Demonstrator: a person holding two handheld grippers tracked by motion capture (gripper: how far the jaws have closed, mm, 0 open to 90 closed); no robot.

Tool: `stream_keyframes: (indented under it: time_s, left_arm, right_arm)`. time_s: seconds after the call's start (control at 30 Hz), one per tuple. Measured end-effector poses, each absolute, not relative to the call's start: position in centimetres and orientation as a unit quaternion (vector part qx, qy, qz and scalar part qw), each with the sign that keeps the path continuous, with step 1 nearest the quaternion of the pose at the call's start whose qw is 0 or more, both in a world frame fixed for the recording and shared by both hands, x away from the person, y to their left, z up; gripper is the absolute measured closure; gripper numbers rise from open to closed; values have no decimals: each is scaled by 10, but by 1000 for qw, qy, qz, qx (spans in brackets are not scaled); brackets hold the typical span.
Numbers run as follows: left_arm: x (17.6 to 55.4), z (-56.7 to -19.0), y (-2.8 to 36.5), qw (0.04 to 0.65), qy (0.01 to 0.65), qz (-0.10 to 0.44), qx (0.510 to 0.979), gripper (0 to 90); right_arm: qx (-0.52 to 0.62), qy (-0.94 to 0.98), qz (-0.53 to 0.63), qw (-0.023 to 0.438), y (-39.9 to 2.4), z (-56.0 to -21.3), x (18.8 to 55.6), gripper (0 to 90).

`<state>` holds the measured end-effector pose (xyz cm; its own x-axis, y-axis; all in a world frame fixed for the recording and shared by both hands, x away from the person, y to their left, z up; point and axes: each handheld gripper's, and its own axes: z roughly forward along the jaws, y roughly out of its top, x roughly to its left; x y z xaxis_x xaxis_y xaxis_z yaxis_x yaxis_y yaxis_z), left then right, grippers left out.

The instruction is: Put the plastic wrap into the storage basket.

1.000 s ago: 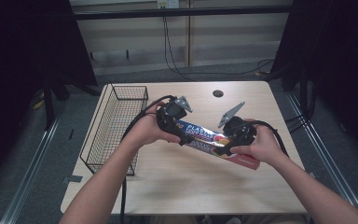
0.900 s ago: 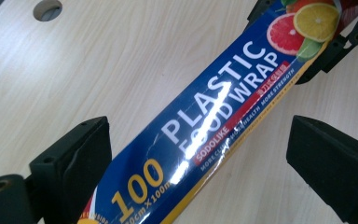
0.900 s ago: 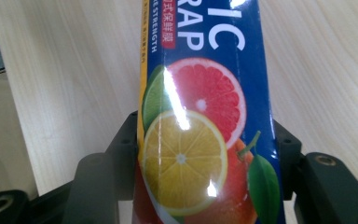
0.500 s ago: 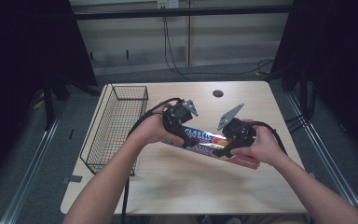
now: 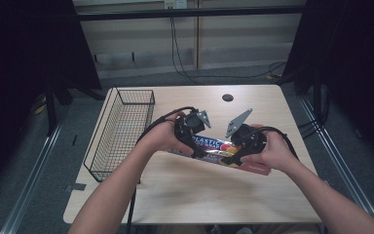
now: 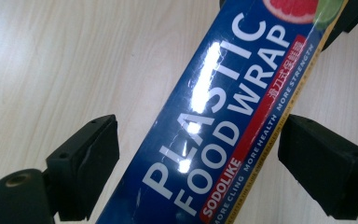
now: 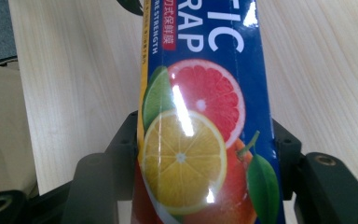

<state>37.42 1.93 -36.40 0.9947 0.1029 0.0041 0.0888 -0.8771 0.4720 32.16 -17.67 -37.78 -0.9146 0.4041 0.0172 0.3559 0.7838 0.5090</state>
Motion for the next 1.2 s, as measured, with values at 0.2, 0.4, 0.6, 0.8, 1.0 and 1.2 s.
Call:
stream_keyframes:
  time_s: [0.2,0.4,0.6,0.8,1.0,1.2]
  left_arm:
    - [374,-369,16,227,35,9,973,142]
    - [373,-373,13,212,34,-3,977,170]
    - [368,-377,8,187,22,-2,982,184]
    - [362,-378,6,168,14,-6,986,273]
    - [355,-377,3,130,-6,-20,991,360]
    - [343,-377,-1,125,15,-19,992,398]
  right_arm:
    - [189,945,261,47,-175,-378,321,439]
    - [189,944,266,45,-175,-375,322,438]
    - [175,947,265,47,-174,-374,322,438]
    - [157,948,273,37,-174,-373,321,438]
    - [120,955,270,27,-175,-374,323,433]
    - [81,960,268,10,-178,-375,325,411]
